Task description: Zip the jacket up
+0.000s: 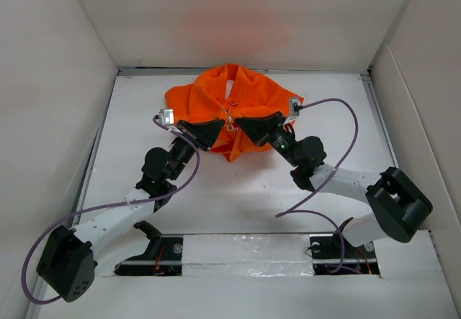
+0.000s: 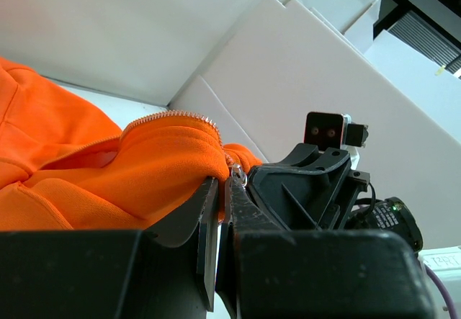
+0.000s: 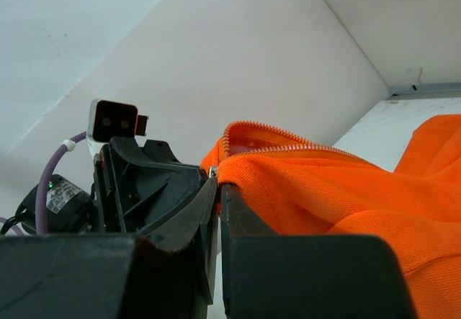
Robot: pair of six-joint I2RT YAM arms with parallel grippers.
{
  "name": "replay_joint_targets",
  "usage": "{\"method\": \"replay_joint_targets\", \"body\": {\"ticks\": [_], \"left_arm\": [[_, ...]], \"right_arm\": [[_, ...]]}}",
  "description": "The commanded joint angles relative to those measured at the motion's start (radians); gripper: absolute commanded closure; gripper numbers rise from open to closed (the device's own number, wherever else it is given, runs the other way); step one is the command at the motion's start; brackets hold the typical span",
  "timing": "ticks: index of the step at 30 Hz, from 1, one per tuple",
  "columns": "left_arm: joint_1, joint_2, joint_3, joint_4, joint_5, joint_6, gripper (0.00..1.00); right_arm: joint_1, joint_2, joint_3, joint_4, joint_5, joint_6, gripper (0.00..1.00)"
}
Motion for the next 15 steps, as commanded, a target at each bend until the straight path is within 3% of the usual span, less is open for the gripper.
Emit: {"method": "replay_joint_targets", "body": {"ticks": [1, 15], "left_arm": [[-0.005, -0.032, 0.002, 0.098, 0.04, 0.008, 1.0], [-0.005, -0.003, 0.023, 0.09, 0.092, 0.01, 1.0]], "right_arm": [[-0.02, -0.018, 0.029, 0.161, -0.024, 0.014, 1.0], [-0.056, 0.012, 0.067, 0.171, -0.113, 0.068, 1.0]]}}
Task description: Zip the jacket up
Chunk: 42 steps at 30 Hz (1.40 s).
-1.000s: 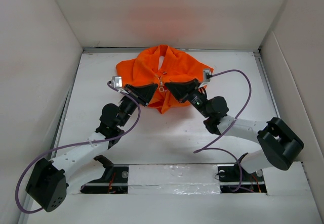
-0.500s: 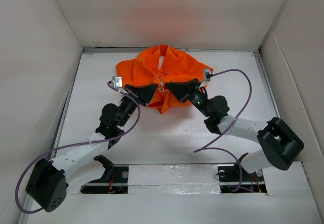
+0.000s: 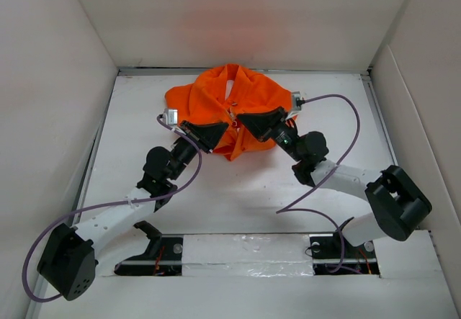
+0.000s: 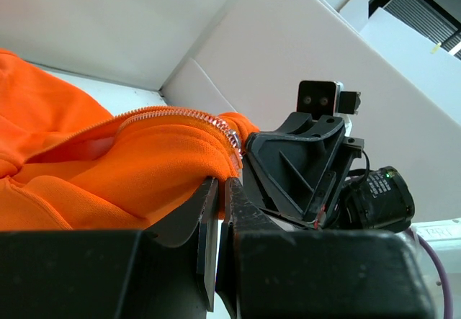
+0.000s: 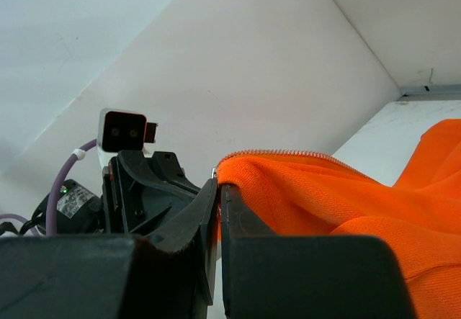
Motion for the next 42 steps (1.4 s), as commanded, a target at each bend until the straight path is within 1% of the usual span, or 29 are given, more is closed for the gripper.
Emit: {"method": "replay_joint_targets", "body": {"ticks": [1, 6, 13, 15, 42], "left_arm": [[-0.005, -0.023, 0.019, 0.094, 0.022, 0.004, 1.0], [-0.005, -0.059, 0.014, 0.088, -0.025, 0.009, 1.0], [-0.005, -0.057, 0.016, 0.085, -0.042, 0.01, 1.0], [-0.005, -0.058, 0.017, 0.079, -0.05, 0.013, 1.0], [-0.005, -0.029, 0.022, 0.048, -0.054, 0.004, 1.0]], "right_arm": [[-0.005, -0.006, 0.023, 0.178, -0.02, 0.014, 1.0], [0.005, -0.046, -0.023, 0.171, 0.003, -0.012, 1.0], [0.023, -0.057, -0.052, 0.175, 0.009, -0.021, 1.0], [0.023, -0.054, -0.061, 0.2, 0.011, -0.018, 1.0], [0.023, -0.082, -0.03, 0.163, 0.012, -0.067, 1.0]]}}
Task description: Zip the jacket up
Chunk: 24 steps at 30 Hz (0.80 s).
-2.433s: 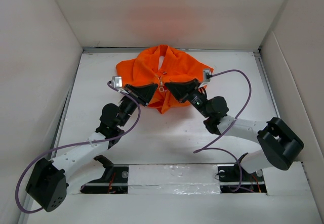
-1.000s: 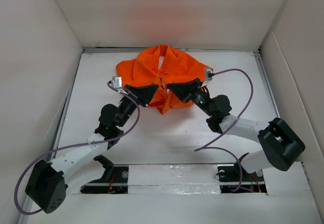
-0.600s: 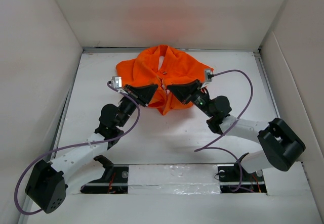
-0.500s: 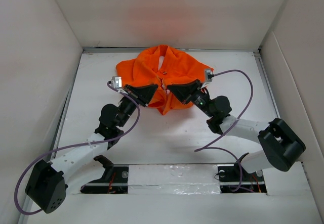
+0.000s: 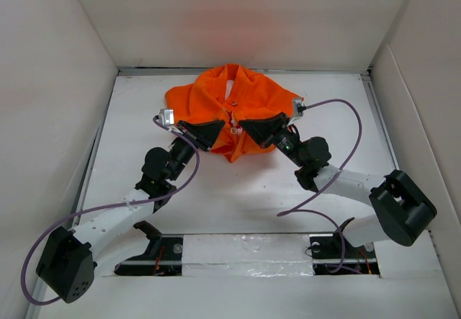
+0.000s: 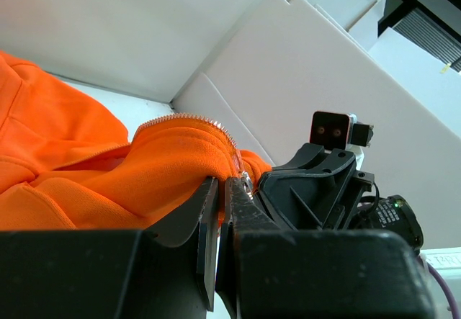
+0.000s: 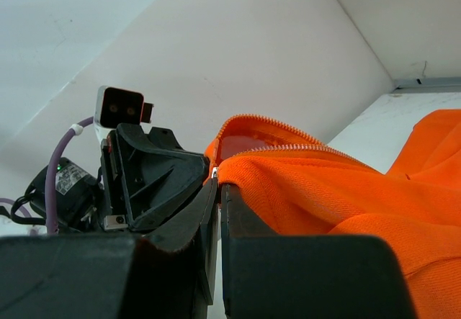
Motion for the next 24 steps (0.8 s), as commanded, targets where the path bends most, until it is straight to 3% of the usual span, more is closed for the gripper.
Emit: {"method": "replay_joint_targets", "body": {"ticks": [1, 24], "left_arm": [[-0.005, -0.004, 0.02, 0.069, 0.013, 0.001, 1.0], [-0.005, 0.013, 0.019, 0.086, 0.035, -0.006, 1.0]], "right_arm": [[0.009, -0.034, 0.037, 0.165, 0.007, -0.025, 1.0], [0.009, -0.025, 0.052, 0.156, 0.006, -0.039, 1.0]]}}
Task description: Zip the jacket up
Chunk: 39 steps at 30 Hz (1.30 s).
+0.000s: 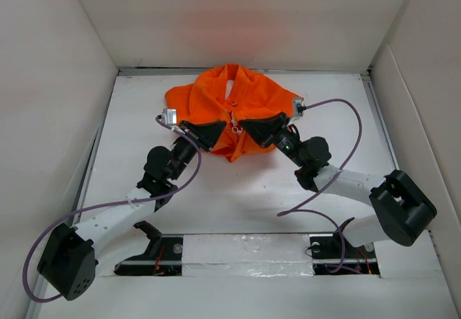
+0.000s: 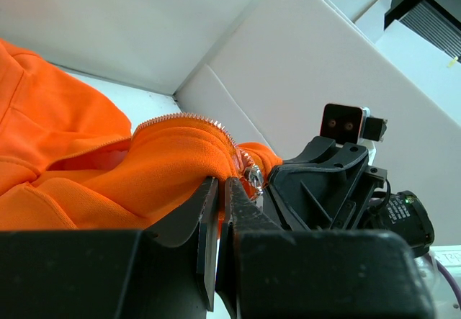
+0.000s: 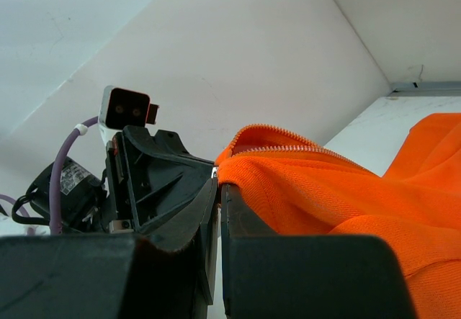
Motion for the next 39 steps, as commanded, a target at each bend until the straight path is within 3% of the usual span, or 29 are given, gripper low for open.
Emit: {"method": "replay_joint_targets", "body": {"ticks": [1, 30, 39], "left_arm": [[-0.005, -0.012, 0.017, 0.088, 0.028, -0.006, 1.0], [-0.005, -0.027, 0.006, 0.111, 0.07, -0.01, 1.0], [-0.005, -0.055, 0.031, 0.047, 0.027, -0.007, 1.0]], "right_arm": [[0.009, -0.022, 0.05, 0.156, 0.006, -0.021, 1.0], [0.009, 0.0, 0.079, 0.145, -0.011, -0.026, 1.0], [0.018, -0.029, 0.041, 0.133, -0.005, -0.043, 1.0]]}}
